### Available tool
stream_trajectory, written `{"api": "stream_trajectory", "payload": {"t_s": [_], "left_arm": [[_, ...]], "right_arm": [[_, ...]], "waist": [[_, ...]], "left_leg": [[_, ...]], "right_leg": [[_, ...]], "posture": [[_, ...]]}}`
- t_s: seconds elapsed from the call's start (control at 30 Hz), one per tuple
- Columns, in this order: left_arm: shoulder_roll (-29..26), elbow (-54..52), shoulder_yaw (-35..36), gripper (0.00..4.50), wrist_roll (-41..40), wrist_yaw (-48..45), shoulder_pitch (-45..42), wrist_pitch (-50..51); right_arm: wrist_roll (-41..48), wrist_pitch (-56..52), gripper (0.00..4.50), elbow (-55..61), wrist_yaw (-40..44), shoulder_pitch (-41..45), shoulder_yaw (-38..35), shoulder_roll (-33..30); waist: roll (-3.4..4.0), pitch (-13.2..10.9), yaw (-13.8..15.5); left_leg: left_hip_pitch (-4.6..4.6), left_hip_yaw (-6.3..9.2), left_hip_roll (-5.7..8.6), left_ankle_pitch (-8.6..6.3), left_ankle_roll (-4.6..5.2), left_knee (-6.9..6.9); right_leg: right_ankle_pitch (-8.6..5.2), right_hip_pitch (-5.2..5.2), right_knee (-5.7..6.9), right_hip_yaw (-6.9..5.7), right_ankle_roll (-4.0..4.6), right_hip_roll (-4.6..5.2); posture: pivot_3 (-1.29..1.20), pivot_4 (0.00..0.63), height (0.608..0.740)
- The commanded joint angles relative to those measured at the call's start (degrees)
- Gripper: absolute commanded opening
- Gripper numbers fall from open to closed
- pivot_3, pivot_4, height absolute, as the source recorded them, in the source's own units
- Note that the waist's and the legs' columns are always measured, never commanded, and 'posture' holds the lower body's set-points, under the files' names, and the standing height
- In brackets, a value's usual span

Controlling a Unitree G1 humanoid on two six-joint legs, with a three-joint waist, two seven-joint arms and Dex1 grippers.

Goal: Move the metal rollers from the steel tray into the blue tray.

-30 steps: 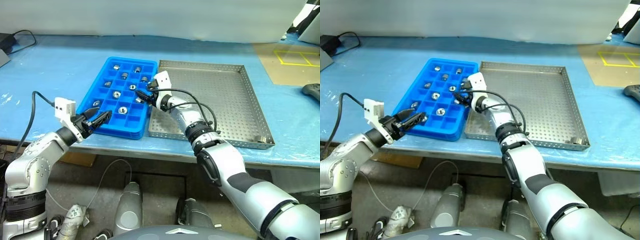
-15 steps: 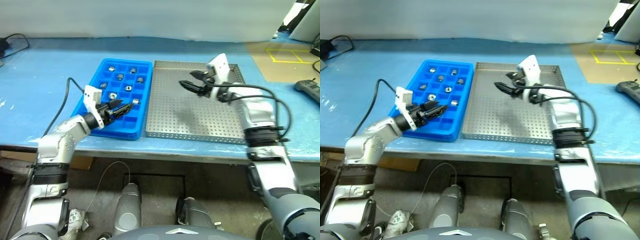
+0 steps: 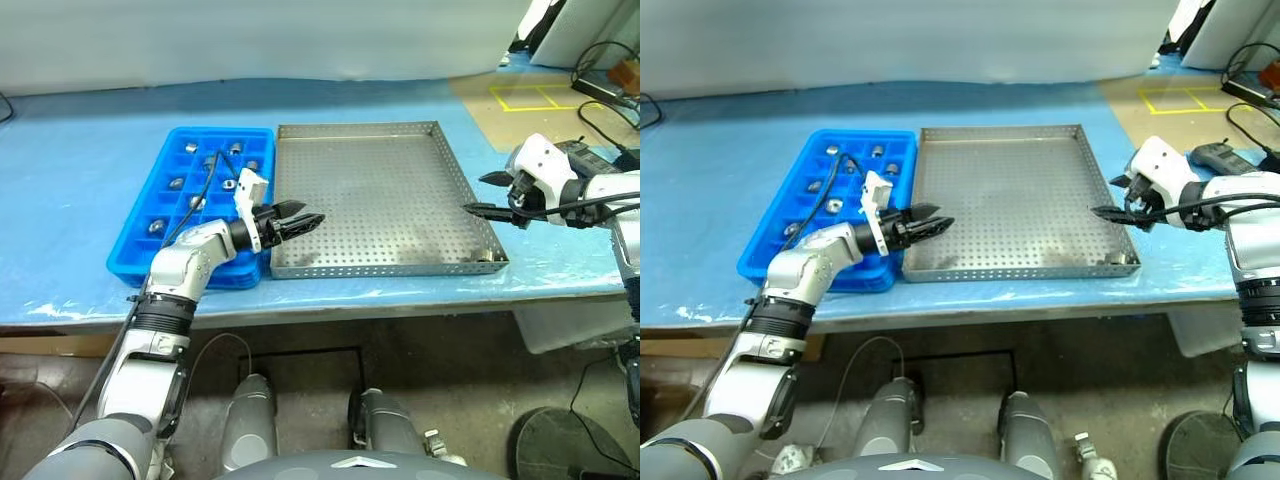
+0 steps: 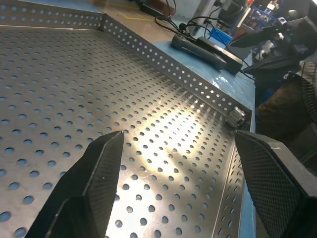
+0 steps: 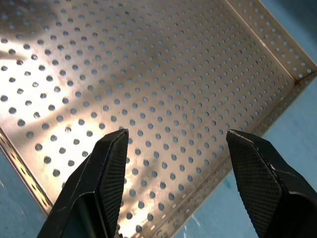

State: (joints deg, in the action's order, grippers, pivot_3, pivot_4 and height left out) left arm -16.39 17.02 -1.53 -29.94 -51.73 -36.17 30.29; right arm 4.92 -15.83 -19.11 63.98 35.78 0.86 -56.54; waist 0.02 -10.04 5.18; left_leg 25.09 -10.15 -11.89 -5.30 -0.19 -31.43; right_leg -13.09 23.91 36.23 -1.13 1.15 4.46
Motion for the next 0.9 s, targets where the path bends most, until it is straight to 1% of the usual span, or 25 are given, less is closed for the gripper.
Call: {"api": "stream_trajectory", "payload": {"t_s": [0.03, 0.13, 0.3, 0.4, 0.57, 0.73, 0.9], "left_arm": [[0.6, -0.7, 0.3, 3.75, 0.4, -0.9, -1.4, -1.3], [0.6, -1.1, 0.4, 3.75, 0.5, -1.2, -0.7, -1.2], [0.3, -2.1, 0.8, 3.75, 0.5, -1.1, 0.7, -0.9], [0.2, -2.3, 0.9, 3.75, 0.6, -0.9, 1.3, -1.0], [0.4, -2.4, 1.1, 3.75, 0.7, -0.6, 1.6, -1.2], [0.4, -2.4, 1.4, 3.75, 0.7, -0.4, 2.3, -1.5], [0.3, -1.9, 1.5, 3.75, 0.9, -0.7, 2.8, -1.9]], "right_arm": [[-1.5, 3.9, 3.29, -1.4, 1.6, -1.8, 0.3, -1.9], [-2.9, 6.4, 3.29, -3.5, 2.7, -4.1, 0.9, -2.8], [-4.3, 8.7, 3.29, -6.4, 5.5, -4.8, 1.7, -4.4], [-5.2, 10.5, 3.29, -8.7, 7.1, -3.9, 2.2, -5.0], [-7.5, 13.5, 3.29, -13.8, 6.0, -1.2, 3.7, -3.3], [-6.8, 13.7, 3.29, -11.2, 8.0, -3.8, 4.5, -2.8], [-6.9, 13.0, 3.29, -10.2, 7.9, -4.7, 4.4, -2.7]], "waist": [[0.00, 0.0, 0.1], [0.00, 0.0, 0.1], [0.05, 0.0, 0.1], [0.05, 0.0, 0.1], [0.06, 0.0, 0.1], [0.08, 0.0, 0.3], [0.12, 0.0, 0.3]], "left_leg": [[0.01, 0.00, 0.00, -0.01, 0.03, -0.03], [0.01, 0.00, -0.01, -0.11, 0.18, -0.21], [-0.01, -0.02, 0.02, -0.34, 0.53, -0.66], [-0.06, -0.02, 0.02, -0.41, 0.64, -0.74], [-0.12, -0.03, 0.16, -0.55, 0.85, -0.86], [-0.05, -0.04, 0.15, -0.60, 0.94, -0.83], [-0.01, -0.05, 0.14, -0.73, 1.13, -0.80]], "right_leg": [[0.00, -0.01, 0.00, 0.00, 0.00, 0.00], [0.00, -0.13, -0.01, -0.03, 0.01, 0.04], [0.00, -0.39, -0.01, -0.07, 0.01, 0.21], [0.00, -0.53, -0.02, -0.10, 0.01, 0.39], [0.00, -0.70, -0.09, -0.12, 0.00, 0.64], [0.01, -0.76, -0.30, -0.17, 0.01, 0.65], [0.01, -0.85, -0.58, -0.23, 0.01, 0.66]], "posture": [[-0.12, 0.150, 0.740], [-0.12, 0.150, 0.740], [-0.10, 0.150, 0.740], [-0.09, 0.150, 0.740], [-0.08, 0.150, 0.740], [-0.07, 0.150, 0.740], [-0.07, 0.150, 0.740]]}}
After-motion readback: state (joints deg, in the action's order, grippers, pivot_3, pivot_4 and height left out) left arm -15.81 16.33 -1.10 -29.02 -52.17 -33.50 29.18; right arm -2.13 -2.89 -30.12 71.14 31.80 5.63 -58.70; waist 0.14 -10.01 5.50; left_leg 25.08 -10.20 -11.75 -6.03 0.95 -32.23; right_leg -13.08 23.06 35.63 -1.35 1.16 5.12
